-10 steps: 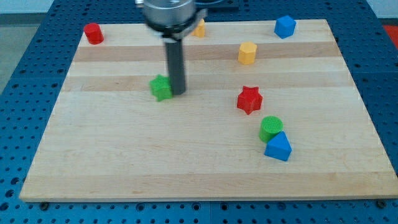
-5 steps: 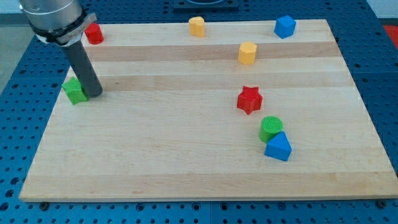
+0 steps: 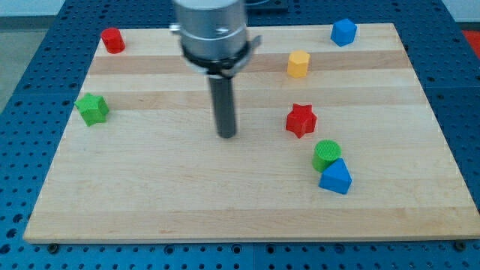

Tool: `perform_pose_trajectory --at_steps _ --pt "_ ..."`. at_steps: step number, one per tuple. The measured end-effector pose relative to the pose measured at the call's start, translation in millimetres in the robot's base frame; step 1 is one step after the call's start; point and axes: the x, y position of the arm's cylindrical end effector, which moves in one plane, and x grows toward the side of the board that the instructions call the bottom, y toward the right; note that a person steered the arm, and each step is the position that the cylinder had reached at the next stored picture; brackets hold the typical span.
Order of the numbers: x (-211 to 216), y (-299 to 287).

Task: Move the green circle towards center right side

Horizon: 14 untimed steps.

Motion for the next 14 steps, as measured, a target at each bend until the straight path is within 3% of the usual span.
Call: perform_pose_trajectory --at_steps 1,3,4,5,6,9,11,12,14 --pt "-6.0 53.2" --pt "-32.0 19.9" --pt "9.5 -23.0" --pt "70.8 0.4" --pt "79.9 60.9" --pt "24.2 176.8" --pt "55.2 179.9" --pt "55.8 213.2" --pt "-0.9 248.2"
